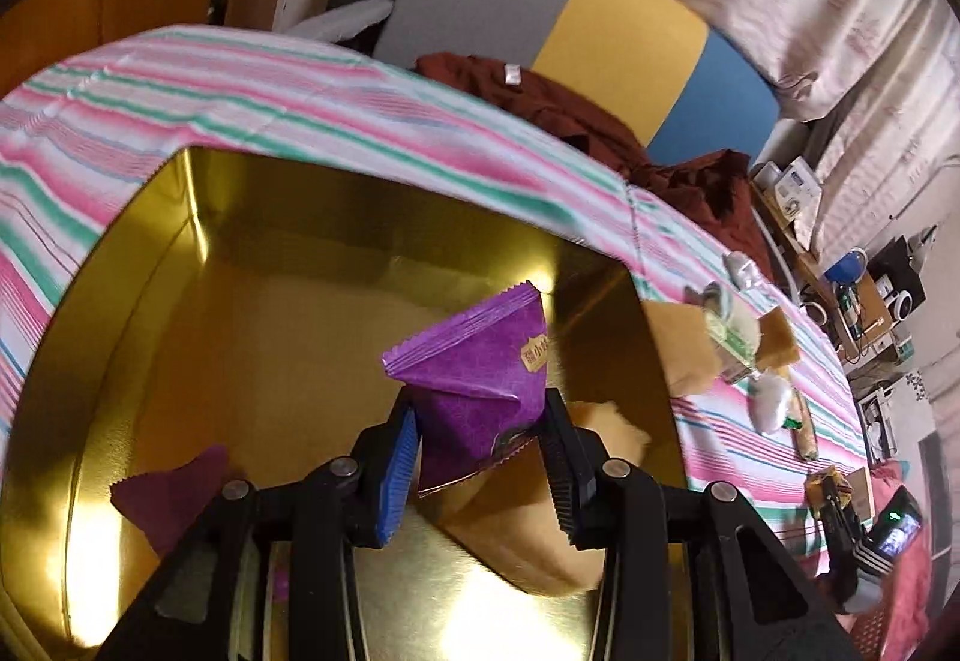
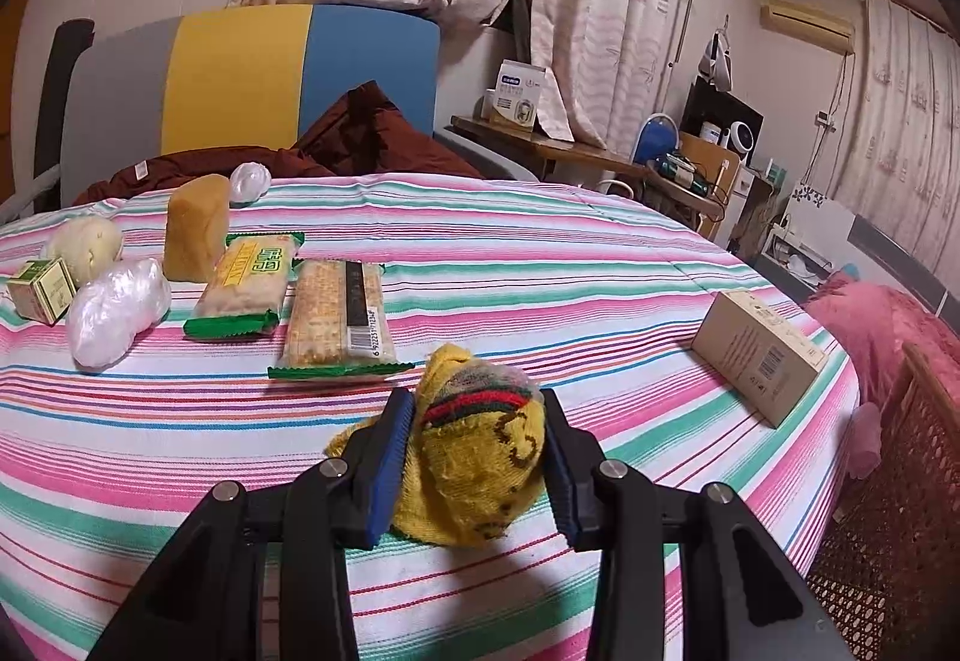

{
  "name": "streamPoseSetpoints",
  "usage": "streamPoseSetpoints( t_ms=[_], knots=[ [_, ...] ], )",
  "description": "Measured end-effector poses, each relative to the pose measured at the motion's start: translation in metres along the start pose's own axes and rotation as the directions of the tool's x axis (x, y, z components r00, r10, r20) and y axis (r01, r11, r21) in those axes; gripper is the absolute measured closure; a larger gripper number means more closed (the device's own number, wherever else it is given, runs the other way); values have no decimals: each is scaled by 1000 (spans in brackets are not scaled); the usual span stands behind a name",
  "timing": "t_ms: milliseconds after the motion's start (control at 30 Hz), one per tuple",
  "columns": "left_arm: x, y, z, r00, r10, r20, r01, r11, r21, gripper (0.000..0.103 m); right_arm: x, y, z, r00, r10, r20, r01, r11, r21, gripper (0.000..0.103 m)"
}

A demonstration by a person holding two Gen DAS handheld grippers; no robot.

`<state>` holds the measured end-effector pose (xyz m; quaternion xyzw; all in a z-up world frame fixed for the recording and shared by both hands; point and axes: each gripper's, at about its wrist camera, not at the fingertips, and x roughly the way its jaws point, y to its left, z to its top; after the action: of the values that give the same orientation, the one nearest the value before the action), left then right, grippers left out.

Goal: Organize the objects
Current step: 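Lower the purple packet into the gold tray and open the left gripper, then carry the yellow pouch into the gold tray and release it with the right gripper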

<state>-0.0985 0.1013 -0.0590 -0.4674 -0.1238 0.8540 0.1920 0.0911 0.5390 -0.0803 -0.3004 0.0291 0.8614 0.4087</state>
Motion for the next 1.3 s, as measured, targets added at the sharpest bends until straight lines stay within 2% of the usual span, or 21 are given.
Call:
streamPoseSetpoints(
  t_ms=[167,333,400,500,600,667,733,800,867,933,1000,1100,1233,1300],
  knots=[
    [12,10,0,999,27,-47,-29,998,-49,64,0,0,-1,1000,2,-6,-2,1000,-2,63],
    [13,14,0,998,42,-44,-45,996,-73,62,-2,-2,2,1000,14,-16,-14,1000,2,63],
    [11,17,1,999,32,-37,-36,995,-92,55,-6,-5,3,999,29,-14,-29,999,28,63],
    [4,19,1,1000,26,-10,-27,993,-112,43,-20,-6,5,998,70,5,-70,995,75,65],
    [-4,16,0,999,40,19,-39,995,-92,39,-37,7,7,990,140,21,-142,987,71,65],
    [-11,11,-3,998,52,44,-49,997,-63,38,-52,21,10,977,209,35,-211,975,64,65],
    [-21,6,-7,994,69,82,-67,998,-22,33,-68,35,13,956,290,50,-293,954,67,65],
    [-31,-1,-14,989,88,121,-92,995,25,26,-89,53,19,917,393,64,-397,916,61,65],
    [-38,-6,-21,983,104,153,-114,992,60,23,-109,76,25,864,499,71,-502,865,26,65],
    [-44,-9,-27,977,117,177,-134,987,88,20,-130,97,27,824,562,79,-561,827,-27,65],
    [-48,-9,-33,972,133,195,-155,983,100,14,-149,119,30,774,628,78,-624,778,-72,65],
    [-53,-6,-40,969,134,209,-155,984,88,11,-171,151,35,699,713,49,-705,699,-118,65],
    [-55,-6,-47,972,126,200,-147,984,96,9,-179,204,45,639,769,-30,-759,624,-185,65],
    [-53,-8,-50,972,132,193,-156,982,111,9,-178,227,51,633,772,-56,-763,610,-213,65]
  ],
)
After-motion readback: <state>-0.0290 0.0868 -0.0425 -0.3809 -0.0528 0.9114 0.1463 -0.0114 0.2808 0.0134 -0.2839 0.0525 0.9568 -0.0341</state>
